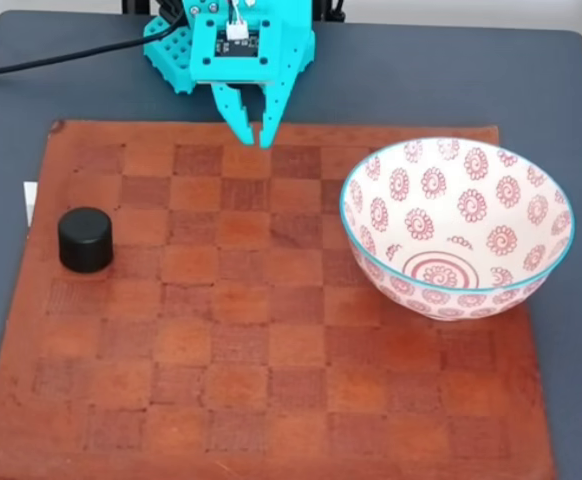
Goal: Grasp a black cylinder and put it in a bowl.
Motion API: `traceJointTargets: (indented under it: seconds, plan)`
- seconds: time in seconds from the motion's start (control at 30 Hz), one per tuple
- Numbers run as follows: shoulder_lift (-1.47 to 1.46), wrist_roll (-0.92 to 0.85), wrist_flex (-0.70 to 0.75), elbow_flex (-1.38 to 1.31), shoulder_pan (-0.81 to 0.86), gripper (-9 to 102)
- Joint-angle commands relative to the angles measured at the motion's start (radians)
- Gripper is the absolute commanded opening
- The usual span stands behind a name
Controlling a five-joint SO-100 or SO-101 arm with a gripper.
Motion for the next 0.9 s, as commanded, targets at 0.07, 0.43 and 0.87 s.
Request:
traceJointTargets:
  seconds: [0.07, 0.43, 0.87]
  plan:
    - [-0.141, -0.055, 0.002, -0.172, 0.021, 0]
    - [-0.439, -0.281, 0.17, -0.468, 0.137, 0]
    - [-0.75, -0.518, 0.17, -0.664, 0.316, 8]
